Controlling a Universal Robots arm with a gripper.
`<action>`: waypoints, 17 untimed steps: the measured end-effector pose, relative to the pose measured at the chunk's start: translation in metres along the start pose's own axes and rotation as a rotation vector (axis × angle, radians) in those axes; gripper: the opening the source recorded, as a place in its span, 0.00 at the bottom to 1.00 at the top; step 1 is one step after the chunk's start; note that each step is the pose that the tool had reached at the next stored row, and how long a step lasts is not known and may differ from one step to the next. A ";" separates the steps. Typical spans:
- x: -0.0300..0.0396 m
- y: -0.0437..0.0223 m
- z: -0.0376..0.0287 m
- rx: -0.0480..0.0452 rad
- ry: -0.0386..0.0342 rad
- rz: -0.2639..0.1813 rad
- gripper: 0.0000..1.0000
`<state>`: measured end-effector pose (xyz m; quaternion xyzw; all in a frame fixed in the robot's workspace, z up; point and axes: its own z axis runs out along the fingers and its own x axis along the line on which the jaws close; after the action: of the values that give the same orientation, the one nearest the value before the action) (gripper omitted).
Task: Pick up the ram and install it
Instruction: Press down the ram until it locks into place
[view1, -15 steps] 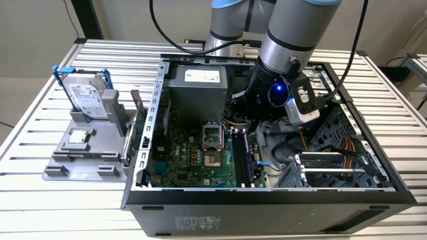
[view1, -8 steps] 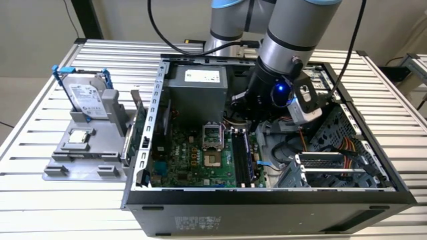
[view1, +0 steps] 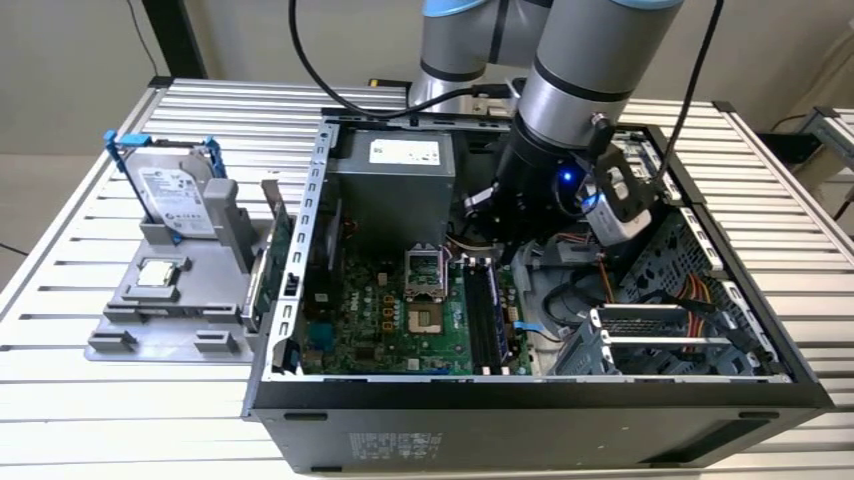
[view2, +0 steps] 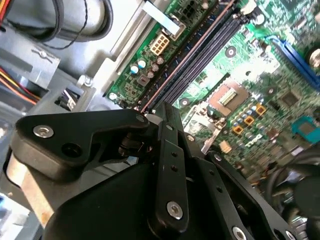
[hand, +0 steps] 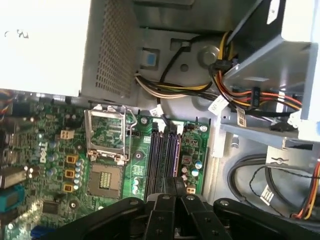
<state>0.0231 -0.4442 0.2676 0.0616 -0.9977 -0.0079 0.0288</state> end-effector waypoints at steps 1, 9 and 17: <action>0.0000 0.0000 0.0000 0.0007 0.0003 -0.011 0.00; 0.0000 0.0000 0.0000 0.0053 0.0018 -0.095 0.00; -0.0001 0.0000 0.0000 0.0087 0.0030 -0.154 0.00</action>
<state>0.0232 -0.4442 0.2676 0.1383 -0.9899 -0.0057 0.0293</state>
